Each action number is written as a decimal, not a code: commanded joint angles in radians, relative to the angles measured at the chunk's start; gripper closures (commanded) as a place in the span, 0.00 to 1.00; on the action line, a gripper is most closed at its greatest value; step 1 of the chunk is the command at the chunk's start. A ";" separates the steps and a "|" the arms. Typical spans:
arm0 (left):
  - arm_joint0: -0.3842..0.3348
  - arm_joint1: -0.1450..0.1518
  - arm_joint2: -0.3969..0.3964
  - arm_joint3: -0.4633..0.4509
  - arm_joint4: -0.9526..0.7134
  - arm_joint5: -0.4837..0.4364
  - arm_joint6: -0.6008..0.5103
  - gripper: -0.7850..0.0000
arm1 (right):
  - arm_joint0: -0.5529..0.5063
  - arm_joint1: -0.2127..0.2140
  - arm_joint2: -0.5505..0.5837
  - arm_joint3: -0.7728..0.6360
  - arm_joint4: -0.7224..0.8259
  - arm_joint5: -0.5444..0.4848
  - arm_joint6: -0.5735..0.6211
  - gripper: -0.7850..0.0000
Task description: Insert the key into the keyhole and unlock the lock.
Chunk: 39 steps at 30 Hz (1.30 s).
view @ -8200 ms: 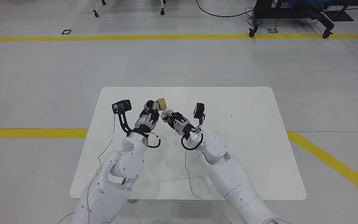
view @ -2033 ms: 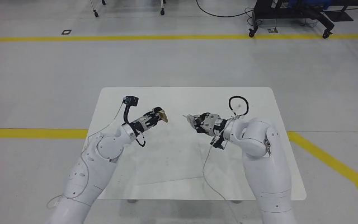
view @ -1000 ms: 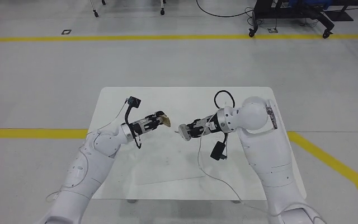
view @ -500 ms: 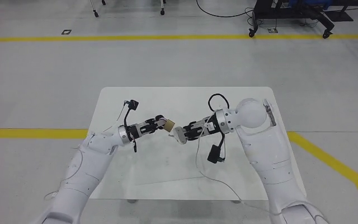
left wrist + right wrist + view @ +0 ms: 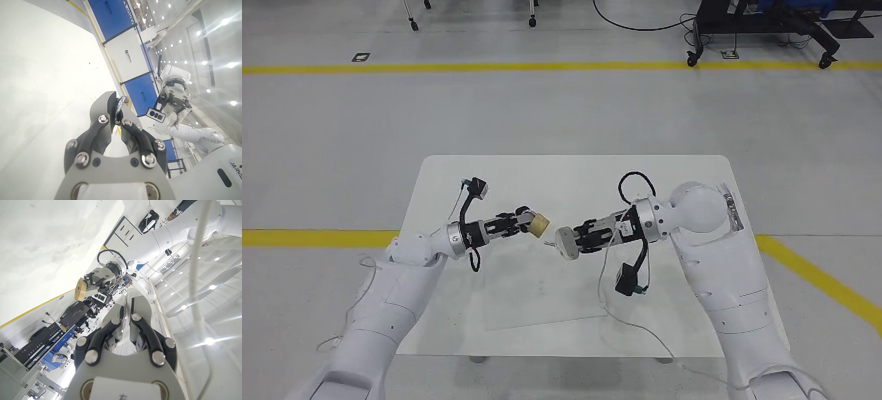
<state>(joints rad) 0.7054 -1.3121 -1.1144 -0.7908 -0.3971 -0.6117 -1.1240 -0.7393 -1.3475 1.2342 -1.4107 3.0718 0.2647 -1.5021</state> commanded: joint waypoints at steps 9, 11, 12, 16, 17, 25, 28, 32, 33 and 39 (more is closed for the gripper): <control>-0.056 -0.026 -0.009 0.145 -0.485 0.481 -0.288 1.00 | -0.102 -0.133 0.199 -0.013 0.000 -0.100 -0.034 1.00; -0.076 -0.030 0.002 0.173 -0.460 0.467 -0.279 1.00 | -0.118 -0.158 0.235 -0.022 0.000 -0.129 -0.034 1.00; -0.081 -0.033 0.009 0.182 -0.453 0.459 -0.277 1.00 | -0.120 -0.169 0.249 -0.015 0.000 -0.157 -0.034 1.00; -0.100 -0.045 0.030 0.208 -0.429 0.419 -0.277 1.00 | -0.086 -0.203 0.291 0.051 0.000 -0.250 -0.034 1.00; -0.104 -0.048 0.032 0.213 -0.430 0.410 -0.277 1.00 | -0.076 -0.209 0.296 0.069 0.000 -0.257 -0.034 1.00; -0.117 -0.052 0.021 0.239 -0.416 0.296 -0.257 1.00 | -0.055 -0.210 0.286 0.135 0.000 -0.311 -0.034 1.00; -0.113 -0.052 0.019 0.237 -0.409 0.273 -0.249 1.00 | -0.058 -0.194 0.284 0.136 0.000 -0.342 -0.034 1.00; -0.110 -0.051 0.014 0.232 -0.386 0.226 -0.217 1.00 | -0.060 -0.168 0.264 0.130 0.000 -0.392 -0.034 1.00; -0.108 -0.051 0.013 0.230 -0.385 0.222 -0.212 1.00 | -0.061 -0.161 0.258 0.126 0.000 -0.398 -0.034 1.00; -0.105 -0.051 0.013 0.224 -0.361 0.221 -0.201 1.00 | -0.055 -0.128 0.216 0.131 0.000 -0.432 -0.034 1.00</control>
<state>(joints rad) 0.6001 -1.3629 -1.1015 -0.5669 -0.7624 -0.3913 -1.3260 -0.7969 -1.4794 1.4564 -1.2841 3.0718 -0.1628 -1.5359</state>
